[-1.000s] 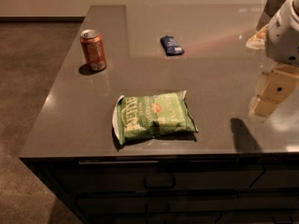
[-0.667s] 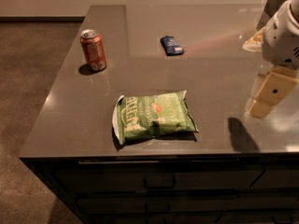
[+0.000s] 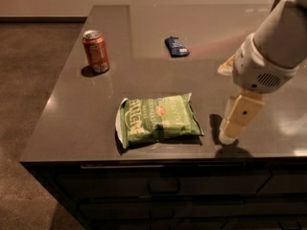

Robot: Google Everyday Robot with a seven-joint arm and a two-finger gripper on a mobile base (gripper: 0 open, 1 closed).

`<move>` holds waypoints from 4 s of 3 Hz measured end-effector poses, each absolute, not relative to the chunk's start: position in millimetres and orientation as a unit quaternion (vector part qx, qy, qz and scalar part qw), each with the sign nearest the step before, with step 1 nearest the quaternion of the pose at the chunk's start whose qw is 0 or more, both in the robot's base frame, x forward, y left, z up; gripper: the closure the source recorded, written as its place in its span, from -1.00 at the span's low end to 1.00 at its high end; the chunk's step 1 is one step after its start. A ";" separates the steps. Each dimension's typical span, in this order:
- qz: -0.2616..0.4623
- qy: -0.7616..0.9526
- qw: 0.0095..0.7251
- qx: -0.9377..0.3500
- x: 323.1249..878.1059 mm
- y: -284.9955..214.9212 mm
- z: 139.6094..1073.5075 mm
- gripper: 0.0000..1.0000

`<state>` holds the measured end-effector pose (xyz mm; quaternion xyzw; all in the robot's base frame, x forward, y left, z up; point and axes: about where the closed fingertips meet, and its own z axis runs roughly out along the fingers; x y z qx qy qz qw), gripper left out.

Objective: Move green jalapeno chip bag near rxbar blueberry

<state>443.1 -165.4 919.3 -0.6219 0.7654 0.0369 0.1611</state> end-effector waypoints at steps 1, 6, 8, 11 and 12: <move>0.055 0.745 0.157 -0.646 447.5 -132.0 891.1 -1.00; 0.033 0.713 0.125 -0.689 487.0 -80.0 859.9 0.30; -0.035 0.771 0.158 -0.616 557.9 -104.5 902.2 1.00; -0.076 0.833 0.175 -0.519 649.1 -156.6 902.8 0.62; -0.063 0.848 0.186 -0.492 673.5 -160.5 901.6 0.16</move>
Offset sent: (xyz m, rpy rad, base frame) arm 0.0188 0.1006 -0.0758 0.0214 0.0003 0.2189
